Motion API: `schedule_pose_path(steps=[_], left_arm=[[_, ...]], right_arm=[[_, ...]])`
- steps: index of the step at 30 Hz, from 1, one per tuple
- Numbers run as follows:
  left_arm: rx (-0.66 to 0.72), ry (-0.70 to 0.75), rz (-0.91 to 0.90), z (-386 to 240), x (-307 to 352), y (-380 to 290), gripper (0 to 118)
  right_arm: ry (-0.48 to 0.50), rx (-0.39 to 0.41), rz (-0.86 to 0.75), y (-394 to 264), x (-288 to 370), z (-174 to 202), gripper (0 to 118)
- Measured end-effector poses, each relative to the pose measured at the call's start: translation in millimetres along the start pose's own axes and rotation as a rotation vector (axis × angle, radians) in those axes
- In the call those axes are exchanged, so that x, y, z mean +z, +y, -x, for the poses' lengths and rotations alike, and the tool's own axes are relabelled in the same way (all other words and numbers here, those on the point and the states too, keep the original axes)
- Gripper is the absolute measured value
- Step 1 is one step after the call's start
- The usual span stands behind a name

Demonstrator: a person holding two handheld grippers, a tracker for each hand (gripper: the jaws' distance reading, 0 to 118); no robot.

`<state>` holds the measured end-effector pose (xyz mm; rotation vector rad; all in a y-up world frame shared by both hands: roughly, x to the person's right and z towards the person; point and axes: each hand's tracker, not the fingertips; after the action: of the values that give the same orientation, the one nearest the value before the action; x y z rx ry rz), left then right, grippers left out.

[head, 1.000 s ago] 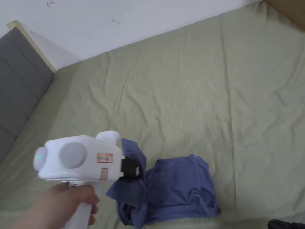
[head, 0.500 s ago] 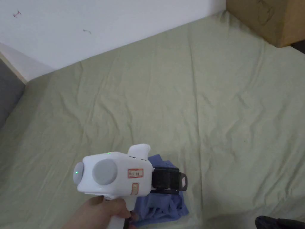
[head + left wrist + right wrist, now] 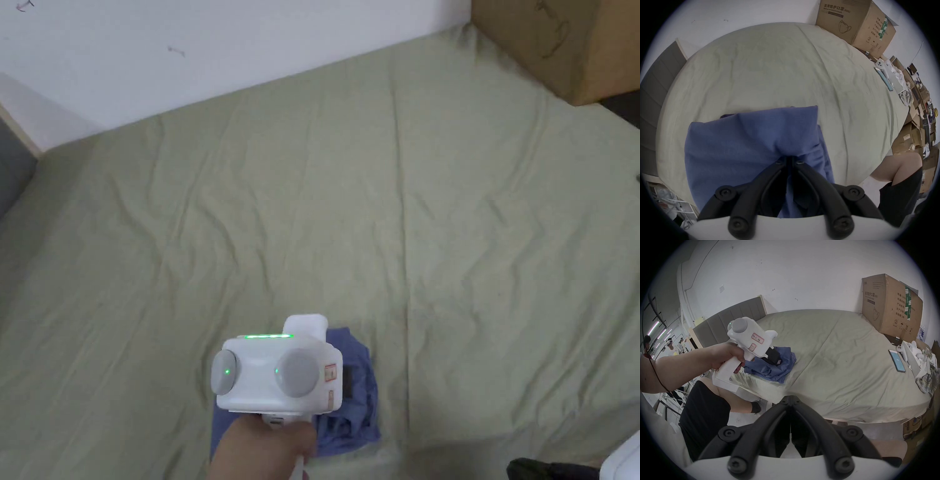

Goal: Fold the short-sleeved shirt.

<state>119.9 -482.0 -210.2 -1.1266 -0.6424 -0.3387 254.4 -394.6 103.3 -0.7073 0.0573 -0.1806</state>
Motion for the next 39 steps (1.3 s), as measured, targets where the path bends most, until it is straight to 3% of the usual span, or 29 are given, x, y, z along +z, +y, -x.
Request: schedule_pose_path(steps=[4,6,8,13,15,17,22,23,25,26,27,30,36,37,38,39], left_arm=[[-0.031,-0.168,-0.036,6.9,19.6,0.5,5],[0.080,-0.336,-0.094,29.1,45.9,-2.6,3],[0.124,-0.403,-0.170,52.7,74.7,-12.1,3],[0.212,-0.407,-0.308,131.7,125.2,-44.8,0],[0.239,-0.371,-0.327,162.8,126.2,-63.5,0],[0.294,-0.319,-0.303,189.6,120.8,-76.3,0],[0.468,-0.432,-0.259,245.5,90.5,-98.0,1],[0.441,-0.404,-0.255,251.4,83.2,-98.1,11],[0.447,-0.383,-0.243,258.5,67.5,-97.3,72],[0.480,-0.431,-0.213,264.1,55.4,-96.6,97],[0.522,-0.497,-0.181,266.6,43.4,-94.5,111],[0.612,-0.655,-0.130,263.3,12.7,-83.6,110],[0.494,-0.757,-0.145,232.0,-18.1,-46.8,107],[0.479,-0.806,-0.140,220.3,-16.8,-43.0,93],[0.458,-0.801,-0.090,207.1,-21.0,-36.0,65],[0.394,-0.720,-0.041,199.6,-25.0,-32.4,22]], right_arm=[[0.021,0.003,0.025,5.2,-14.5,6.7,0],[0.058,-0.001,0.031,13.3,-30.4,11.8,0],[0.097,-0.008,0.027,26.6,-51.8,15.7,0],[0.201,-0.051,0.001,75.5,-142.4,23.5,0],[0.247,-0.122,0.027,92.6,-193.8,22.6,0],[0.203,-0.149,0.091,101.1,-235.6,21.2,0],[0.108,-0.120,0.270,79.1,-287.8,5.6,0],[0.144,-0.142,0.232,71.5,-285.1,-2.1,0],[0.192,-0.244,0.195,68.9,-281.0,-9.5,0],[0.180,-0.253,0.215,67.2,-270.8,-14.1,0],[0.180,-0.235,0.212,66.2,-269.4,-15.8,0],[0.174,-0.176,0.210,66.7,-272.2,-12.7,0],[0.177,-0.171,0.196,64.0,-271.1,-11.4,0],[0.182,-0.163,0.185,62.3,-270.0,-11.5,0],[0.185,-0.161,0.176,61.6,-268.9,-12.8,0],[0.179,-0.164,0.167,61.5,-266.2,-12.4,0]])
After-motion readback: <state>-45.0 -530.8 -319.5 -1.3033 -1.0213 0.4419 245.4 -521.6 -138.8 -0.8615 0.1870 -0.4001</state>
